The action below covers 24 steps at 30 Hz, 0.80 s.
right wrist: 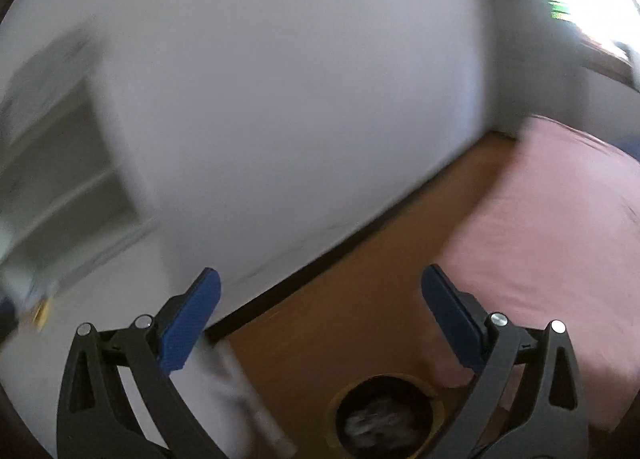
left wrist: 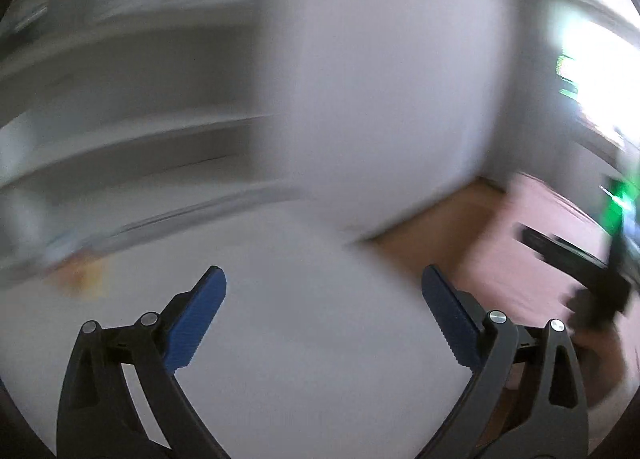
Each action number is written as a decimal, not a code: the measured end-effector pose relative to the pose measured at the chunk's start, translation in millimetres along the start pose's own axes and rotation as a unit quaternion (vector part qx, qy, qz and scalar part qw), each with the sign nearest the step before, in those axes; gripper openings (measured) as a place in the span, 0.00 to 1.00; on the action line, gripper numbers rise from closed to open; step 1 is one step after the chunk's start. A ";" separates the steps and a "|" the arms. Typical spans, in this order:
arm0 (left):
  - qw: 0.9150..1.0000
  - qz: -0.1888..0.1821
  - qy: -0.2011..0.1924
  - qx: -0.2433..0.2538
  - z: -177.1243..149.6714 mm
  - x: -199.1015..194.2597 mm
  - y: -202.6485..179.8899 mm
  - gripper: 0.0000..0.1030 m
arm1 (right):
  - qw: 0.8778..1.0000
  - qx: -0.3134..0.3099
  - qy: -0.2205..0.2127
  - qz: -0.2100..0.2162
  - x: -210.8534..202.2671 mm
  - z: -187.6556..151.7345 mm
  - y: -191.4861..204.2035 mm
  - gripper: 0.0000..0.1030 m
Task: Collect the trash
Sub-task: 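Move both open tools back toward the desk, then grasp the yellow tube with the right tool while the left tool grasps the white-blue bag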
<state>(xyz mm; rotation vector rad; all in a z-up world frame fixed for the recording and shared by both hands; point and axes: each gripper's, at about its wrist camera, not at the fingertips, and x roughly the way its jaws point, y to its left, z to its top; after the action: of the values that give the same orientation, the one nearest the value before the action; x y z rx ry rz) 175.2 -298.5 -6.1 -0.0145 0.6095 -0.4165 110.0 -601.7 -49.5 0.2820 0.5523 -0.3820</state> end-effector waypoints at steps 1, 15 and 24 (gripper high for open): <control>0.998 0.054 0.009 -0.030 -1.9 -2.9 44.4 0.92 | 0.999 -0.026 0.011 0.020 8.5 -0.9 35.1 0.95; 0.975 0.171 0.096 -0.107 10.4 11.3 293.2 0.92 | 0.915 -0.280 0.158 0.244 73.1 -54.8 409.4 0.73; 0.983 0.128 0.118 -0.053 30.3 85.2 300.1 0.92 | 0.908 -0.296 0.194 0.225 98.8 -79.6 443.4 0.56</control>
<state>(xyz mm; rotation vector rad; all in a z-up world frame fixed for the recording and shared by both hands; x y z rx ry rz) 367.9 -59.3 -68.6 0.0110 0.8556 -0.1362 339.2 -204.7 -99.9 -0.1138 0.9407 0.3065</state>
